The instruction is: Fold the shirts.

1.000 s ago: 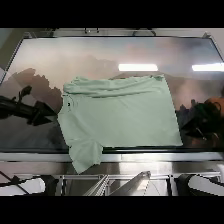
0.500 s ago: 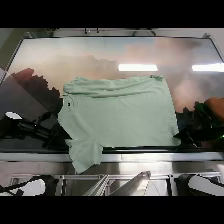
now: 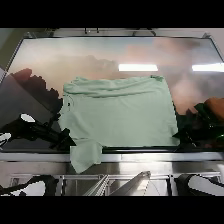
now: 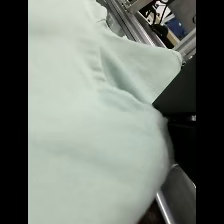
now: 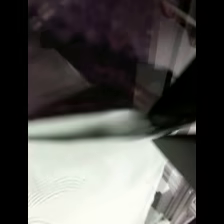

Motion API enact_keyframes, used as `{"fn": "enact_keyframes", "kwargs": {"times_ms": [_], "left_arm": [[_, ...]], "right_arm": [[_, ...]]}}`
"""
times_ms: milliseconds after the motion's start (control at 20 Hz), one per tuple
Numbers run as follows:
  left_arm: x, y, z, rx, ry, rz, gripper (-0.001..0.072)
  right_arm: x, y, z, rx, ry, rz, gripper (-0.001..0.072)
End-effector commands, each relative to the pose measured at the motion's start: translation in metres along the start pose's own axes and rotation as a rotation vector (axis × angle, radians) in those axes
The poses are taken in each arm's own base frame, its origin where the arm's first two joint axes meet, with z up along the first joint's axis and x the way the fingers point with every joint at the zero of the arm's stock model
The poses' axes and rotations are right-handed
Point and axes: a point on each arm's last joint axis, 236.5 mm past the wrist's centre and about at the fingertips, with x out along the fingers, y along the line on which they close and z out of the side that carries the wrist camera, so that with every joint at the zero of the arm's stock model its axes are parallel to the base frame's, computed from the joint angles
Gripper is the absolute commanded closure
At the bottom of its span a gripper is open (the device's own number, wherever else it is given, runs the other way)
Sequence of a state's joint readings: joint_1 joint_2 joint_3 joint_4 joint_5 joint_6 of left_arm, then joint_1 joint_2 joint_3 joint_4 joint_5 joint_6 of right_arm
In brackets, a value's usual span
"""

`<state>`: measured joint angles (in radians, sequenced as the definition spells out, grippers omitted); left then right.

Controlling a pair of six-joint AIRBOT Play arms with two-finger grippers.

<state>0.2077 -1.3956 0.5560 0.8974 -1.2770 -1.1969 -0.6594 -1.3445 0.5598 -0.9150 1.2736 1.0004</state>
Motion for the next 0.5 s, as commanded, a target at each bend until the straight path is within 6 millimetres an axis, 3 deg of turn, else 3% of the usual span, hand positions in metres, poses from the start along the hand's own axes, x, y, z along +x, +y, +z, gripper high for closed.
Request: {"fn": "enact_keyframes", "kwargs": {"times_ms": [0, 100, 150, 300, 400, 450], "left_arm": [[-0.003, 0.006, 0.013, -0.001, -0.058, 0.010, 0.0688], [-0.015, -0.007, 0.011, 0.039, -0.040, -0.049, 0.0686], [-0.028, -0.028, 0.011, 0.086, -0.049, -0.121, 0.0687], [-0.099, -0.101, 0.019, 0.277, -0.237, -0.300, 0.0686], [-0.142, -0.119, 0.020, 0.345, -0.370, -0.263, 0.0686], [-0.162, -0.136, 0.011, 0.393, -0.403, -0.284, 0.0686]], "right_arm": [[-0.003, 0.024, -0.004, 0.021, 0.022, 0.095, 0.0692], [-0.013, 0.044, -0.001, 0.005, 0.030, 0.164, 0.0694], [-0.026, 0.063, 0.007, -0.023, 0.012, 0.218, 0.0694], [-0.083, 0.131, 0.038, -0.163, -0.120, 0.366, 0.0695], [-0.113, 0.159, 0.044, -0.219, -0.181, 0.390, 0.0695], [-0.126, 0.177, 0.040, -0.274, -0.196, 0.432, 0.0695]]}}
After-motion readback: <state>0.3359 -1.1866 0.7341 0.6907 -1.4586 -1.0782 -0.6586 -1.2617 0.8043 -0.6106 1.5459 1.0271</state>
